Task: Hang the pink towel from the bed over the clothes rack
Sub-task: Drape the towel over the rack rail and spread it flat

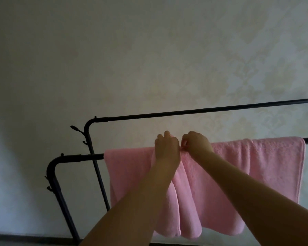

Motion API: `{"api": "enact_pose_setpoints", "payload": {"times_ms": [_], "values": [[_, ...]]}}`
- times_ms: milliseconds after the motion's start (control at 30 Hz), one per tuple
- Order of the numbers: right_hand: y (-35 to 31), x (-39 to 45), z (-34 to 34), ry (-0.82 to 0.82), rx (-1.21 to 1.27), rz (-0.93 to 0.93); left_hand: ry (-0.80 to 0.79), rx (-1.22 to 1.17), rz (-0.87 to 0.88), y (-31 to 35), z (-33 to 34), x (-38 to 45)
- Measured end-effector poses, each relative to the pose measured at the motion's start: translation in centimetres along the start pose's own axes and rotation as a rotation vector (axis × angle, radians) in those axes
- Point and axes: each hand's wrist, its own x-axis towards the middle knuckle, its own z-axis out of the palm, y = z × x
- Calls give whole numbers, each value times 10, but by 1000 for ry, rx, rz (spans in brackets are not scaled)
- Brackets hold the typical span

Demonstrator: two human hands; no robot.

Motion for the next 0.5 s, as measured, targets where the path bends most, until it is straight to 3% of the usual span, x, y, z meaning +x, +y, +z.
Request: {"api": "enact_pose_setpoints", "payload": {"times_ms": [167, 500], "values": [[-1, 1, -5, -63, -70, 95, -45, 16, 70, -30, -6, 6], [3, -1, 5, 125, -68, 426, -38, 35, 43, -120, -18, 0]]}}
